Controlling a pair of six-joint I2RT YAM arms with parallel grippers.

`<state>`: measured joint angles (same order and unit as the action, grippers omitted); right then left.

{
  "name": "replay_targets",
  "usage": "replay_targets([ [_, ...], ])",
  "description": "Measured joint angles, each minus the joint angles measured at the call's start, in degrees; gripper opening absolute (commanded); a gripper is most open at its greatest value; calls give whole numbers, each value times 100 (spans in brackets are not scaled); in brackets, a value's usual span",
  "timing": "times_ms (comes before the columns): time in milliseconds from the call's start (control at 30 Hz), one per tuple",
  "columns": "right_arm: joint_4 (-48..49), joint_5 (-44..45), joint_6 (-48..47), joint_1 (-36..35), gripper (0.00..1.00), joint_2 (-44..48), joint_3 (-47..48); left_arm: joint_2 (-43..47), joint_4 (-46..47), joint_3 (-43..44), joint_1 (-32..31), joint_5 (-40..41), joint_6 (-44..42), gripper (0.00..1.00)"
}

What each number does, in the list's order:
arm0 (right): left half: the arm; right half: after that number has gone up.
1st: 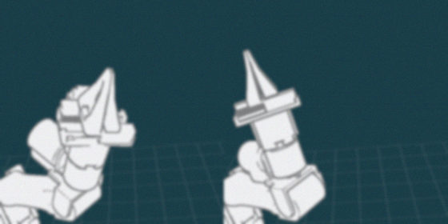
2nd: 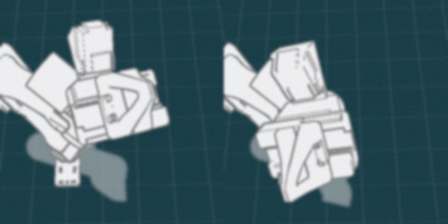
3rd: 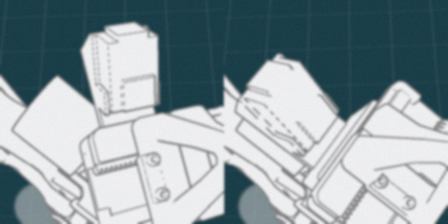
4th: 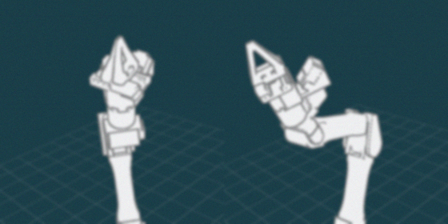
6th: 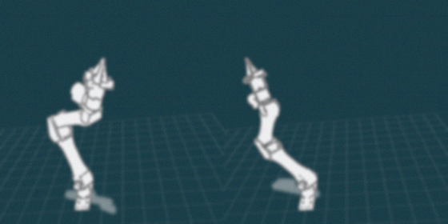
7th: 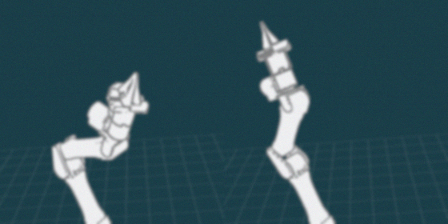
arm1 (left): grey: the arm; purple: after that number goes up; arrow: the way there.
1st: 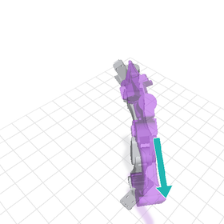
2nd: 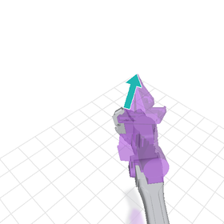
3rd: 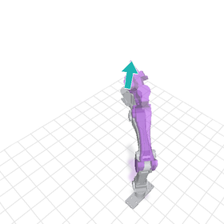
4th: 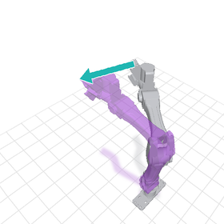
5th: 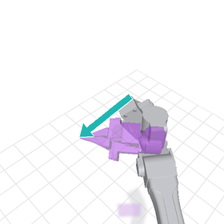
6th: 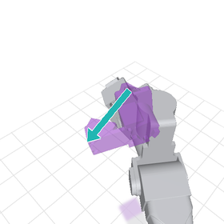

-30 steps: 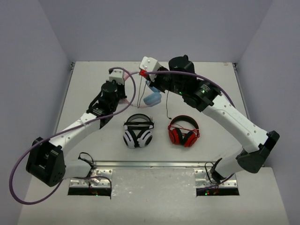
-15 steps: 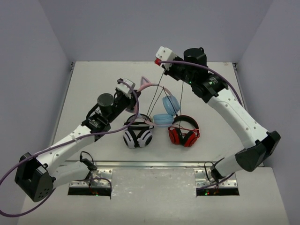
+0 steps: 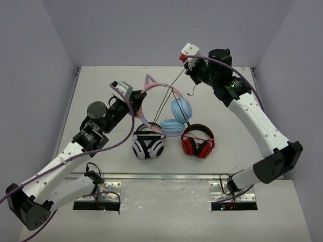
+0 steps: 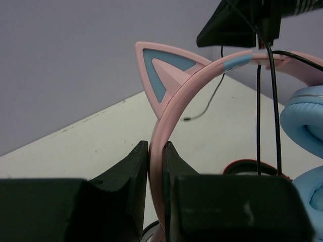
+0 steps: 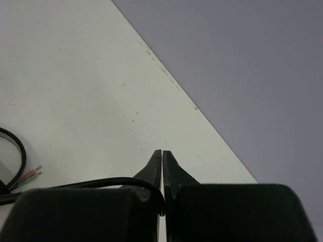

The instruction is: Wrap the headphones

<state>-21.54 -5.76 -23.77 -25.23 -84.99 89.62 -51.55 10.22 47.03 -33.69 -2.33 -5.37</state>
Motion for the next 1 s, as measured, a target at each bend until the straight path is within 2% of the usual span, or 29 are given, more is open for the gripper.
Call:
replay_targets([
  [133, 411, -599, 581, 35, 3, 85, -372, 219, -42, 321, -4, 358, 321, 0],
  [300, 1569, -1954, 1733, 15, 2, 485, -1572, 363, -245, 787, -4, 973, 737, 0],
  [467, 3003, -3047, 3121, -127, 2, 407, -2055, 315, -723, 1504, -9, 1421, 1202, 0],
  [633, 4006, -3338, 3877, -479, 2, 286, -2439, 190, -1054, 2236, -9, 1993, 1582, 0],
  [767, 4378, -3316, 4144, -820, 2, 227, -2903, 133, -1038, 2822, -9, 2472, 1799, 0],
  [967, 4883, -3257, 4398, -1196, 2, 227, -3491, -48, -1040, 3215, -9, 2935, 1941, 0],
  [1000, 4953, -3222, 4430, -1233, 4, 227, -3539, -98, -1049, 3254, -9, 3005, 1937, 0],
])
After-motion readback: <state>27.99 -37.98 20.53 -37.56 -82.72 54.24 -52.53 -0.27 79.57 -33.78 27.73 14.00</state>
